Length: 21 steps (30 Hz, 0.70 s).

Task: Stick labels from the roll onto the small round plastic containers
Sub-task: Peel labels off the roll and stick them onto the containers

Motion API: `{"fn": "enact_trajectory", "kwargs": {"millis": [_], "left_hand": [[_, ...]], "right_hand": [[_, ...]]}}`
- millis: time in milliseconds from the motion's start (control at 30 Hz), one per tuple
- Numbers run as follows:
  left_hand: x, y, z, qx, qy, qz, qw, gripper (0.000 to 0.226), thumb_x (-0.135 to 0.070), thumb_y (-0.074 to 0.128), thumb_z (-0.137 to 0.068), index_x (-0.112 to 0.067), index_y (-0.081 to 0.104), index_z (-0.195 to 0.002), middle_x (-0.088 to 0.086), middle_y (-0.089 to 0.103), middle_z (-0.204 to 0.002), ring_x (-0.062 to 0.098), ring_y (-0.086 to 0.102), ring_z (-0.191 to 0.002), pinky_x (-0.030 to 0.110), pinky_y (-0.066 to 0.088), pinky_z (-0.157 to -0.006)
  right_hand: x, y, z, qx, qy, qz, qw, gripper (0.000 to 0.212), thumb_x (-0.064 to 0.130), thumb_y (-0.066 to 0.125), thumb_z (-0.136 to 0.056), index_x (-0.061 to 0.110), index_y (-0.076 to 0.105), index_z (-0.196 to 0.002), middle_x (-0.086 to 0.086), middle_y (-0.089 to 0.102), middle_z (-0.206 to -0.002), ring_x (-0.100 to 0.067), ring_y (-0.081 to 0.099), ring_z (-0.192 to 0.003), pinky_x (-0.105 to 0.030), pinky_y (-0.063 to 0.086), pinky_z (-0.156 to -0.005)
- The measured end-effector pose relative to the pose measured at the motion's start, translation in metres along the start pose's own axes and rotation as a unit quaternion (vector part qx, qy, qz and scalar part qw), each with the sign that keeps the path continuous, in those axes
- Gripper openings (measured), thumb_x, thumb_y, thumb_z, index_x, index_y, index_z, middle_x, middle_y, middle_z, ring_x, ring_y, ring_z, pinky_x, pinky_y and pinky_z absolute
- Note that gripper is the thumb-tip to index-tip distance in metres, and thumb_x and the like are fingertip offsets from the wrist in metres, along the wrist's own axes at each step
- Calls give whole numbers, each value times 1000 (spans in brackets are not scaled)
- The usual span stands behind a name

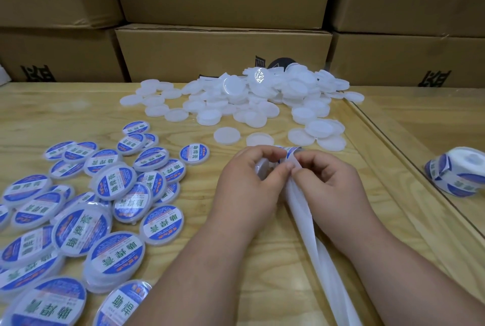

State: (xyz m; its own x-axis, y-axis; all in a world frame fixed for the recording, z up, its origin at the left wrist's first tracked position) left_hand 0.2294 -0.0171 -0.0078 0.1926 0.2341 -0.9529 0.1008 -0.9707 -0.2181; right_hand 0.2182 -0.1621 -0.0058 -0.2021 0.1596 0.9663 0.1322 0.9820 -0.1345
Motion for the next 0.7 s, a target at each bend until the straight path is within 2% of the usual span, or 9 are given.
{"fn": "enact_trajectory", "kwargs": {"millis": [100, 167, 267, 367, 500, 600, 700], "left_hand": [[1, 0, 0, -3, -11, 3, 1000, 9, -33, 78, -86, -34, 73, -93, -21, 72, -98, -7, 64, -98, 9, 48, -80], [2, -1, 0, -7, -18, 2, 1000, 5, -33, 77, -87, -33, 74, -91, -21, 72, -96, -7, 64, -96, 10, 49, -78], [3, -2, -1, -20, -20, -12, 1000, 3, -31, 72, -91, -31, 75, -91, -17, 74, -93, -5, 65, -91, 14, 50, -77], [3, -3, -1, -25, -20, -11, 999, 5, -30, 71, -92, -30, 75, -91, -17, 75, -90, -3, 66, -89, 15, 51, -76], [-1, 0, 0, 1, -14, 17, 1000, 6, -30, 76, -88, -33, 76, -93, -20, 74, -96, -9, 65, -95, 6, 47, -77], [0, -1, -1, -13, -6, 5, 1000, 7, -29, 77, -87, -33, 76, -93, -16, 73, -100, -4, 64, -102, 16, 49, -88], [0, -3, -1, -29, -1, -4, 1000, 6, -26, 73, -90, -30, 77, -94, -14, 74, -100, 0, 65, -101, 24, 51, -92]], "right_hand": [[0, 0, 0, 3, 3, 7, 1000, 21, 9, 64, -93, 23, 78, -86, -1, 76, -84, -28, 70, -87, -37, 58, -74], [-2, 0, 0, 2, 6, 12, 1000, 18, 12, 66, -93, 23, 78, -85, 0, 75, -81, -23, 69, -80, -25, 54, -68], [-2, 0, 0, -3, 4, 19, 1000, 14, 13, 68, -91, 21, 77, -83, -6, 73, -80, -15, 61, -70, -19, 49, -61], [-1, 0, 0, -4, 5, 14, 1000, 16, 11, 67, -91, 20, 76, -81, -7, 72, -80, -13, 60, -70, -23, 50, -62], [0, -2, 0, -11, -2, -4, 1000, 17, 12, 65, -95, 21, 76, -86, -1, 74, -84, -25, 69, -83, -36, 56, -75], [-1, -1, 0, -9, -3, 2, 1000, 13, 15, 67, -95, 22, 75, -88, 3, 73, -81, -18, 66, -74, -29, 54, -68], [-1, 0, 0, -5, -8, 24, 1000, 14, 14, 67, -93, 23, 74, -84, -4, 70, -79, -10, 59, -66, -23, 49, -60]]}}
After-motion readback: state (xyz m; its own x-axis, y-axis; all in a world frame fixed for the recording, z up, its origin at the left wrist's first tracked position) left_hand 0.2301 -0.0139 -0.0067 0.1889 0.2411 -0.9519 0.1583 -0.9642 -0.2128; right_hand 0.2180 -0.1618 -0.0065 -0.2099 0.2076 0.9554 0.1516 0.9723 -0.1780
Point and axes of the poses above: each hand's wrist, its own z-axis away from the middle knuckle, its own y-axis out of the palm, x = y × z, the point moved 6 cm from there along -z, towards the middle knuckle
